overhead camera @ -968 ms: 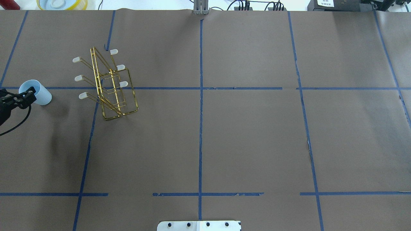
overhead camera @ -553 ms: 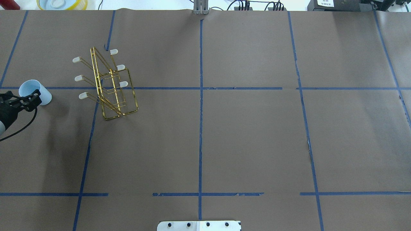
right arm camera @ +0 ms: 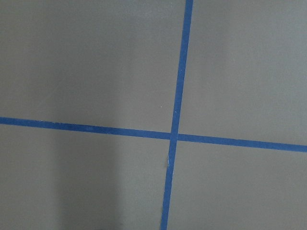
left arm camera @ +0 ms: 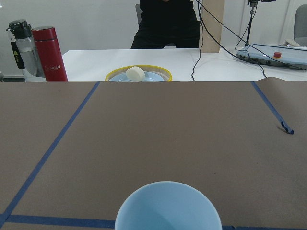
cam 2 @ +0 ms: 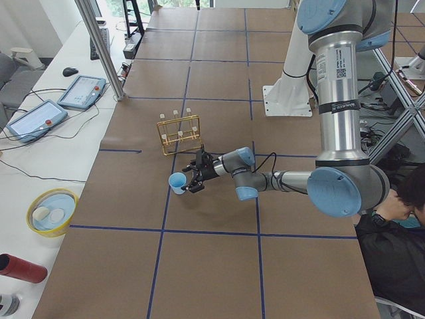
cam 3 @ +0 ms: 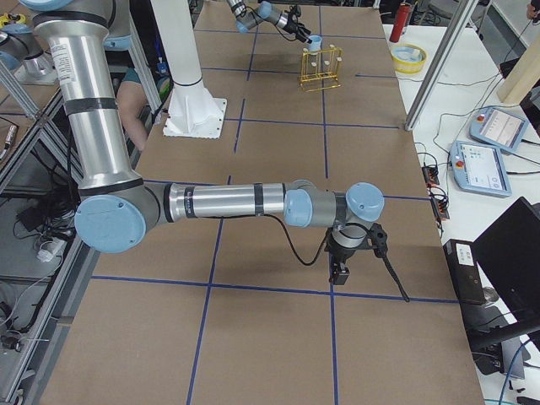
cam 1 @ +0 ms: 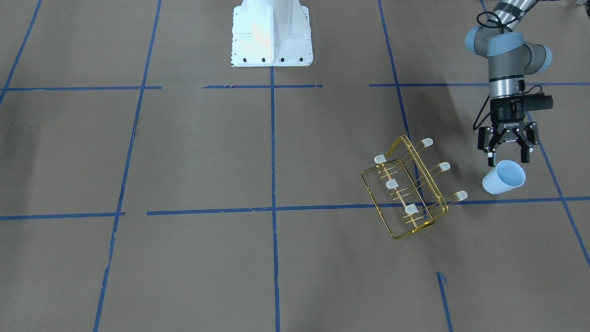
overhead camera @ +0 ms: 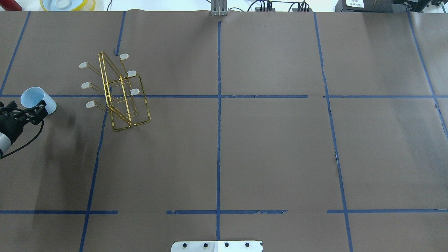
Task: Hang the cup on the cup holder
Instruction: 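Close the left gripper on the rim of the light blue cup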
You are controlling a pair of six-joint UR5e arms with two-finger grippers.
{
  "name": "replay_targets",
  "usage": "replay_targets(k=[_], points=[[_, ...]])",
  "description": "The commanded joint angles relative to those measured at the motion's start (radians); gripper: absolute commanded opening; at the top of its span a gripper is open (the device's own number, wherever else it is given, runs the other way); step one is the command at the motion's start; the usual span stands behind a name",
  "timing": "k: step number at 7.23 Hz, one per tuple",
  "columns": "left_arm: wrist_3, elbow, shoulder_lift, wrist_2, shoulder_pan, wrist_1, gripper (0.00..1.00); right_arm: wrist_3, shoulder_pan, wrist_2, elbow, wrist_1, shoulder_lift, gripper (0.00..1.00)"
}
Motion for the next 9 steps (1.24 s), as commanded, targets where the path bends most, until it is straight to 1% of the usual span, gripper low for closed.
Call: replay_targets(k=[1, 2, 3, 5, 9], points=[[0.000, 0.042, -0.033, 0.004, 0.006, -0.009, 1.00, 0.000, 0.000, 0.000, 0.000, 0.000, 0.000, 1.00], [0.000, 0.069, -0.057, 0.004, 0.006, -0.011, 1.00, 0.000, 0.000, 0.000, 0.000, 0.000, 0.000, 1.00], [0.000, 0.073, -0.064, 0.004, 0.006, -0.009, 1.00, 0.000, 0.000, 0.000, 0.000, 0.000, 0.000, 1.00], [0.000, 0.114, -0.073, 0.004, -0.001, -0.009, 1.00, 0.000, 0.000, 0.000, 0.000, 0.000, 0.000, 1.00], [-0.005, 0.180, -0.126, 0.002, -0.022, -0.003, 1.00, 0.000, 0.000, 0.000, 0.000, 0.000, 0.000, 1.00]])
